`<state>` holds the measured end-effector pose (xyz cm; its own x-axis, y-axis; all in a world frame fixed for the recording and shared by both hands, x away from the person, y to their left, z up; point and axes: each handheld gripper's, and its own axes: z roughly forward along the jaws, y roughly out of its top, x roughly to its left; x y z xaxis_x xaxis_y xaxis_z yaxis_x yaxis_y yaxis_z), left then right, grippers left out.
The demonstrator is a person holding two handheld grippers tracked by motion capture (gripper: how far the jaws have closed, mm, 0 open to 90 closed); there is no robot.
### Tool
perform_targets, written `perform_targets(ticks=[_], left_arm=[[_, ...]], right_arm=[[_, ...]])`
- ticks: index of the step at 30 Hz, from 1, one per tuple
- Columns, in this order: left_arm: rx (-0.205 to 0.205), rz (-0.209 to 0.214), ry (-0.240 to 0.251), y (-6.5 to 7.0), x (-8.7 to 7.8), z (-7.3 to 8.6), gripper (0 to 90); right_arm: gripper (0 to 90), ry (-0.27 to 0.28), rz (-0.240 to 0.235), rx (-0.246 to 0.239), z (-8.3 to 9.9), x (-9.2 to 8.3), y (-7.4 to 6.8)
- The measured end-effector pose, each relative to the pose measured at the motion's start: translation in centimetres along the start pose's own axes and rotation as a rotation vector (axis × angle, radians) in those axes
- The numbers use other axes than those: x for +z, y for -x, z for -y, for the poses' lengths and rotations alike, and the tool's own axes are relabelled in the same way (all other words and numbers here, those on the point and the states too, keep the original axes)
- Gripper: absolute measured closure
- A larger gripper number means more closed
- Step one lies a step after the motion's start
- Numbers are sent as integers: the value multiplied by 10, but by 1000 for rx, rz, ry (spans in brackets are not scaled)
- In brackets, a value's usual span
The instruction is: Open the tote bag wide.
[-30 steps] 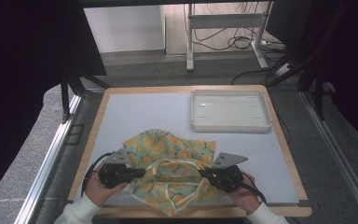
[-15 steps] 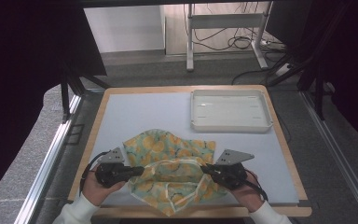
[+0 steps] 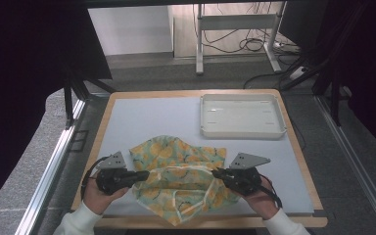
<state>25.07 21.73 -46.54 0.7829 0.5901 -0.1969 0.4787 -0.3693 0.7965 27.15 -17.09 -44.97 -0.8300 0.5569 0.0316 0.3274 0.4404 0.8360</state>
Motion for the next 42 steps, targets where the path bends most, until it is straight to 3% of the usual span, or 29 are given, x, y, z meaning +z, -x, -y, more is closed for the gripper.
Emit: perform_targets(ticks=[12,25,28,34,42], left_arm=[[-5,-8,39,-6,-7,-15,900],[-23,-32,65,-17,-9,-27,900],[-23,-47,79,-22,-9,-34,900],[-18,-66,92,-26,-7,-44,900],[-26,-98,112,-36,-1,-53,900]], right_arm=[[857,33,43,-17,-28,-1,15],[858,12,77,-36,-44,14,30],[858,9,118,-72,-56,19,39],[858,-2,163,-96,-71,27,51],[858,3,212,-123,-77,39,64]])
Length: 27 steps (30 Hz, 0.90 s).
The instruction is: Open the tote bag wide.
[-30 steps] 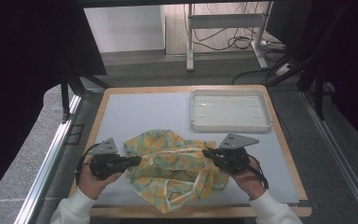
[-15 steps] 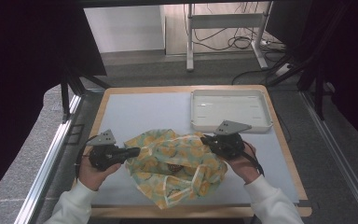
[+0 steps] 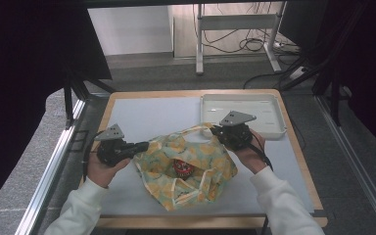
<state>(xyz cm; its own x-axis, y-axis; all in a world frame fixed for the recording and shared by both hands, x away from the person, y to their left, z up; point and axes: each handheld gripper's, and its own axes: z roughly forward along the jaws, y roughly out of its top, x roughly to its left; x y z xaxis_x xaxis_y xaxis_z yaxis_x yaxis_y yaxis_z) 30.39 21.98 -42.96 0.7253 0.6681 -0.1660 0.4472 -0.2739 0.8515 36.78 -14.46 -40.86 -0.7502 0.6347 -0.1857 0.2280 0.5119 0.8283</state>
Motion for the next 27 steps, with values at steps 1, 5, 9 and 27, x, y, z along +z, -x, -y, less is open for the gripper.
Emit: perform_targets(ticks=[1,5,9,27], left_arm=[[-7,-8,2,-3,4,-1,900],[-19,-27,-2,-10,12,-2,900],[-43,-37,-8,-20,22,-1,900],[-52,-59,-87,-24,51,17,900]], right_arm=[[858,1,6,-4,0,2,1],[858,-5,22,-7,0,13,7],[858,-18,36,-5,4,24,13],[858,-43,20,31,39,31,16]])
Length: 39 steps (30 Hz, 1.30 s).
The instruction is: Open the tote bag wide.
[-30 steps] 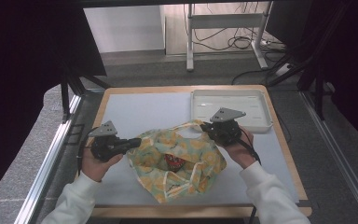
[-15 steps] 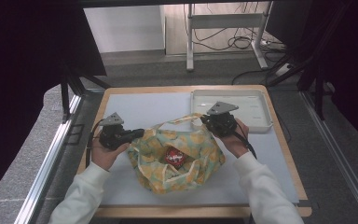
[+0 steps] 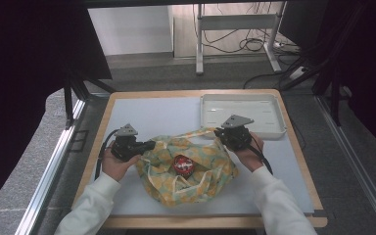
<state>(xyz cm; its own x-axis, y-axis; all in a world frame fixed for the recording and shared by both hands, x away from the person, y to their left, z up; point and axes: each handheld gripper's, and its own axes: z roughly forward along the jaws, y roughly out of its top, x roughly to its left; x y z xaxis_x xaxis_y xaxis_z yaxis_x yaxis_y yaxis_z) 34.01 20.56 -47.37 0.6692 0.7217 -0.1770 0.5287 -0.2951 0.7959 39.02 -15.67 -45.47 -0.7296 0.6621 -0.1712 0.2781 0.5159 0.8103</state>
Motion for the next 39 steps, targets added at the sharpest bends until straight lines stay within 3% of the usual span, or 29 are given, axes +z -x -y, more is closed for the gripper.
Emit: perform_targets(ticks=[6,16,20,25,28,39], left_arm=[[0,-10,-8,-1,3,3,900],[-9,-13,-67,-3,23,12,900],[-9,-14,-78,-4,26,14,900],[-26,7,-101,-6,31,17,900],[-32,10,-112,-7,34,19,900],[-41,4,-157,-9,50,24,900]], right_arm=[[858,-23,-24,-7,10,-1,-7],[857,-117,-42,30,35,16,-9],[857,-129,-53,33,39,19,-10],[856,-177,-80,44,47,28,-12],[856,-182,-86,68,50,30,-9],[851,-212,-83,83,56,37,-8]])
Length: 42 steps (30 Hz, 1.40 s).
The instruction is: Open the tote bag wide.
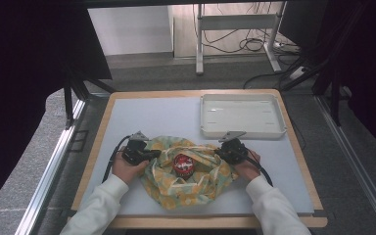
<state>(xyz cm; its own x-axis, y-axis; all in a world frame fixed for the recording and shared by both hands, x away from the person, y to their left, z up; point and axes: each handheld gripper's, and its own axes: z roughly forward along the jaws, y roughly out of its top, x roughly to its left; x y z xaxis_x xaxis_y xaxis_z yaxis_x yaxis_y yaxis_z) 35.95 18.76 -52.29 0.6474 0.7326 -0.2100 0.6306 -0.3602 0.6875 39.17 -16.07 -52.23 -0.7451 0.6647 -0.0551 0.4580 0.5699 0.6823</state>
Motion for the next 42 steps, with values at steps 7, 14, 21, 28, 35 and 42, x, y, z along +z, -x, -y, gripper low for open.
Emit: perform_targets(ticks=[7,14,21,28,35,42], left_arm=[[5,-7,-1,2,3,2,892],[-13,-7,66,4,-9,0,641],[-82,20,164,-2,-33,-1,401],[-65,19,207,1,-54,-3,332],[-2,2,235,21,-79,-1,439],[102,35,184,51,-85,-2,843]], right_arm=[[828,1,-2,12,1,1,0],[616,36,12,31,0,-6,2],[392,152,-32,111,-8,-32,7],[365,224,-38,118,-16,-59,4],[476,284,-53,59,-16,-90,-19],[760,240,-133,-9,-16,-100,-45]])
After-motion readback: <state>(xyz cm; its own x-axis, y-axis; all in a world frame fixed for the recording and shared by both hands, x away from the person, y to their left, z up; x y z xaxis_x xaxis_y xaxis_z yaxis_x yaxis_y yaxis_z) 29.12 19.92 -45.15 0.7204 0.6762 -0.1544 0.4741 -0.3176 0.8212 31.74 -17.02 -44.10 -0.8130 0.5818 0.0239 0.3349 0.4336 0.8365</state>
